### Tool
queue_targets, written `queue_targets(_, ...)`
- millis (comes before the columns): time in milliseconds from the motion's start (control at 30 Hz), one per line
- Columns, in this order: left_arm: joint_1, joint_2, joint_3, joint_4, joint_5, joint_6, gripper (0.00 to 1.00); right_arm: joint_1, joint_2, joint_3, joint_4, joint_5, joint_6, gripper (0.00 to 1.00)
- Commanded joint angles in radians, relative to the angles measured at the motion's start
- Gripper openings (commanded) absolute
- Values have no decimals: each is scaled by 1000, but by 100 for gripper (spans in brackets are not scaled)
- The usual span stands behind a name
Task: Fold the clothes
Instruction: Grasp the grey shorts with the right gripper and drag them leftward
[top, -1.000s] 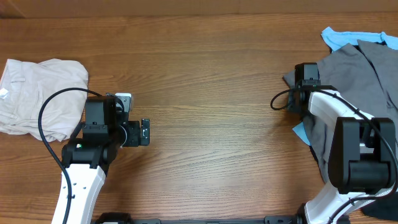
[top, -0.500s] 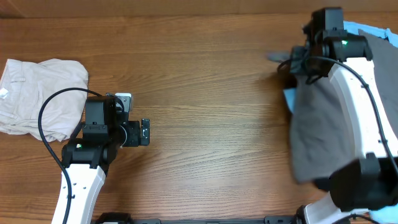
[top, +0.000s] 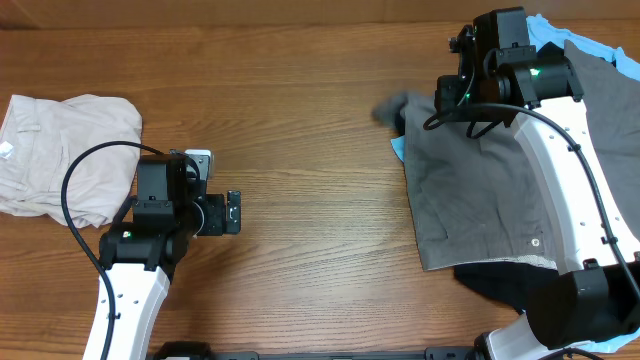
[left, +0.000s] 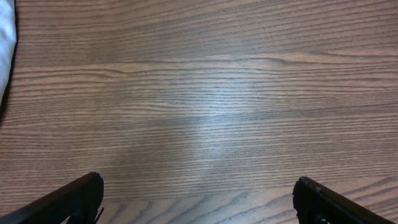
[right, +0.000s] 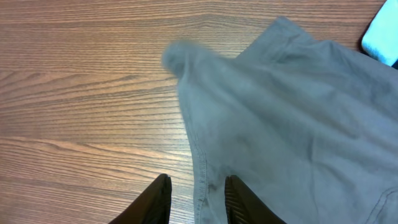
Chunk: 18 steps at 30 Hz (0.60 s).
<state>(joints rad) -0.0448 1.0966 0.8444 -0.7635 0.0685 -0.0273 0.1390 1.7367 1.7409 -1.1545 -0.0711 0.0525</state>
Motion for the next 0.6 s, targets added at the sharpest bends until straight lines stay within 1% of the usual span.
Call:
queue_targets(0,7,3,23,1,11,-15,100,0,-8,13,0,-9,0,31)
queue_targets(33,7,3,23,0,11,-15,100,0,-8,13,-1,-10,0,33)
queue_targets(67,7,3,23,0,11,-15,100,0,-8,12,-5,-10,0,44)
queue_targets(167,7,3,23,0,11,-15,100,7,-8,-8,2,-21,0,50)
queue_targets(300,7,3,23,1,11,-15,100,44,11,-93,89,-21,0,57)
queue_targets(433,7,3,23,1,11,-26,100,88,66,-158,216,-6,0,59)
queue_targets(467,7,3,23,1,11,-26,100,104,91,-181,273,19,1,59)
queue_targets(533,7,3,23,0,11,-26,100,124,130,-196,327,52,6,58)
queue_targets(567,7,3,23,0,11,-26,100,135,163,-197,353,82,10,56)
